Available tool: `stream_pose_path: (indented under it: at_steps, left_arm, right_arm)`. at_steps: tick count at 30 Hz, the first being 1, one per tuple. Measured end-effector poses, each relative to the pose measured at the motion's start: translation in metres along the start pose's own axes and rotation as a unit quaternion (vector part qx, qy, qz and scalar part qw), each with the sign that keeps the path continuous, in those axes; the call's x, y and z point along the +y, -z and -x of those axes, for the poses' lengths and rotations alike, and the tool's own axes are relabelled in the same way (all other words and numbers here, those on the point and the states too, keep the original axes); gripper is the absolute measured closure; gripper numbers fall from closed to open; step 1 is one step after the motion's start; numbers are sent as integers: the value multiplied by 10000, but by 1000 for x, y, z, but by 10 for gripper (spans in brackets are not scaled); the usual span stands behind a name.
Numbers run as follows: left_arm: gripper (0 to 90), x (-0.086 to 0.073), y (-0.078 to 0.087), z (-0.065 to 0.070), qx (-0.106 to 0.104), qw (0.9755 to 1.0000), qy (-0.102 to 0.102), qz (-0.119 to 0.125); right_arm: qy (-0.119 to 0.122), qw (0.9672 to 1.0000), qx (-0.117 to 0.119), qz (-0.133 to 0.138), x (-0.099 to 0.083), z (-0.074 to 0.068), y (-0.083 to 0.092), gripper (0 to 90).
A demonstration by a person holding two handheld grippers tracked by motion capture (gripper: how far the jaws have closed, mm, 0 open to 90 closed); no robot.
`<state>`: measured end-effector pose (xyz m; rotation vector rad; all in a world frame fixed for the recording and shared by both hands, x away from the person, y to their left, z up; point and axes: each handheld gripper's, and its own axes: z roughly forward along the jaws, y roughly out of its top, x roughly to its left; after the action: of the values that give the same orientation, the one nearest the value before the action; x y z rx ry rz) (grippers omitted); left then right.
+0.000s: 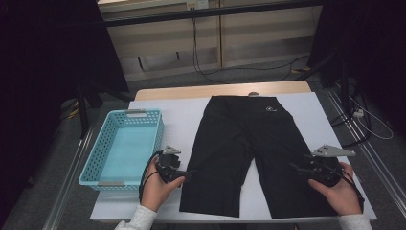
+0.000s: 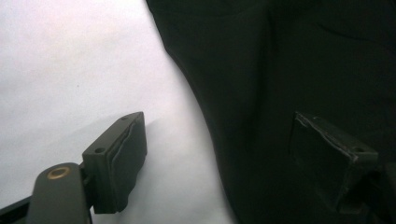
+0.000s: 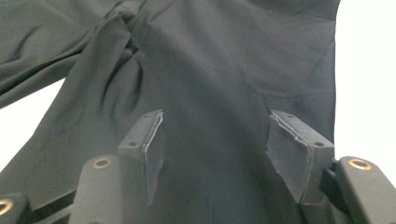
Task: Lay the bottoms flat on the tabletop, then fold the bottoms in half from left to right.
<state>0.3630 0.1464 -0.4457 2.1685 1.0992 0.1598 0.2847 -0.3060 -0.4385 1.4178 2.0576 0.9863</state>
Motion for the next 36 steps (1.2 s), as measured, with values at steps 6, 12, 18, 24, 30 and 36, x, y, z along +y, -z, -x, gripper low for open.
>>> stream_pose_path:
  at_steps: [6,12,18,24,30,36]
  left_arm:
    - [197,-1,1,-1,-14,10000,80,27]
    - [273,-1,1,0,-47,10000,88,-2]
    - [386,1,2,1,67,9999,114,-64]
    - [591,1,1,10,-43,9998,114,-165]
    - [824,1,-1,13,-107,9989,405,-221]
    - [893,5,1,15,-318,9977,565,-200]
  right_arm:
    - [-93,9999,-11,78,4,0,-4,289]
    - [-128,9999,27,103,6,-1,-7,279]
    - [-111,9997,115,170,13,-4,-12,279]
    - [-9,9996,188,190,16,-10,-16,279]
    - [-15,9995,208,229,21,-14,-18,276]
    - [25,9988,331,370,29,-24,-21,257]
